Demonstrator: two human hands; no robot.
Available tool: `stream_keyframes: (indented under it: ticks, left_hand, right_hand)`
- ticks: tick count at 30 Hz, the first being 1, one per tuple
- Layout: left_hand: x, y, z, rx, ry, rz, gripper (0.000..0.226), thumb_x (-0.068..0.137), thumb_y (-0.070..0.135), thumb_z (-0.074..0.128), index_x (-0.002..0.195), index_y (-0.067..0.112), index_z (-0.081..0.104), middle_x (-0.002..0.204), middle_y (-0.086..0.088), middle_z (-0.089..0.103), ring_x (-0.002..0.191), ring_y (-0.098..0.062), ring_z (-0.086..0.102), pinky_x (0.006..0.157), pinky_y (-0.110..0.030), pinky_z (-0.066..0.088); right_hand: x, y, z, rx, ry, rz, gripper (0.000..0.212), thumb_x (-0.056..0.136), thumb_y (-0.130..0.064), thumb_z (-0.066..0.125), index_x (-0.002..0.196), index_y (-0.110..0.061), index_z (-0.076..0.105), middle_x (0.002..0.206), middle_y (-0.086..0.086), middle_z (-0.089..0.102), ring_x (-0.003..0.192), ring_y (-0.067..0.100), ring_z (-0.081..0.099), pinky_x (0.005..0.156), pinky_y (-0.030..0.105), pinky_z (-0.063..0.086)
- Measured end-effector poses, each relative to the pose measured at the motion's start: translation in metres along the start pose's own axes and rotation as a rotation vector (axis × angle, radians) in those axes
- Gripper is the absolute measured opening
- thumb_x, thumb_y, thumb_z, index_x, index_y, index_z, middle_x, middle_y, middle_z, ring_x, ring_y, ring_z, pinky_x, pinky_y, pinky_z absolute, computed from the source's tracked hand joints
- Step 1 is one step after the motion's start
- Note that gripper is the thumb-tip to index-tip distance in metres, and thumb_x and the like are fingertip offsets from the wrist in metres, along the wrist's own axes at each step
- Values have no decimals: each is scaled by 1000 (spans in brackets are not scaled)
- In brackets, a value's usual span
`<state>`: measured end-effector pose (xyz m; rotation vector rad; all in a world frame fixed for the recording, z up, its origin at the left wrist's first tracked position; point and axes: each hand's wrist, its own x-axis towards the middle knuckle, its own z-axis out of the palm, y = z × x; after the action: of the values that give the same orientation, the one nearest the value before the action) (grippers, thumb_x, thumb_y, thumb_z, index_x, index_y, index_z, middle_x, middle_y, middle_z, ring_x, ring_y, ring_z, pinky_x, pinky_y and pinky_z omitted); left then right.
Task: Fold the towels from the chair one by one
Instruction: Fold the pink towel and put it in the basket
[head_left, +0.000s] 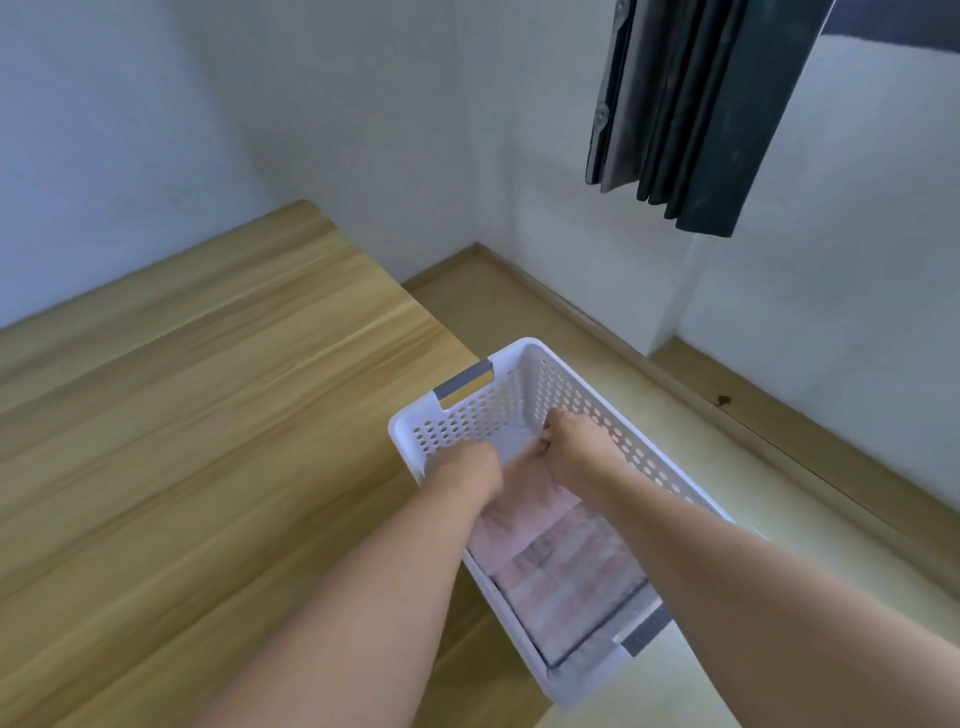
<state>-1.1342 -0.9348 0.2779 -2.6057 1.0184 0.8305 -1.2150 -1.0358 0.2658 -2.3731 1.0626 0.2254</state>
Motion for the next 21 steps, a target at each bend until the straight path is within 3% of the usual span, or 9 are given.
stream_keyframes:
  ticks: [9,16,21]
  left_hand:
    - [35,4,17,129,-85,-92,38,93,16,51,130,12,54,136,-5,54,124,-28,53,94,-34,43]
    - [46,6,22,156,-118,-100,40,91,18,55,131,15,54,135,-3,55,123,-26,53,94,-35,44]
    - [8,-2,-16,136,87,23,32,87,4,49,116,12,59,122,-6,60,112,-27,59,76,-31,40]
  right_hand:
    - [35,9,37,-34,-85,155,33,92,-14,48,125,-11,51,130,16,51,121,35,51,95,36,44]
    - [34,11,48,-65,-93,161,33,95,-10,43,128,-12,49,131,14,50,121,35,52,95,39,45]
    - [-6,13,8,30,79,63,32,96,-13,43,127,-6,49,121,17,59,110,33,58,80,32,45]
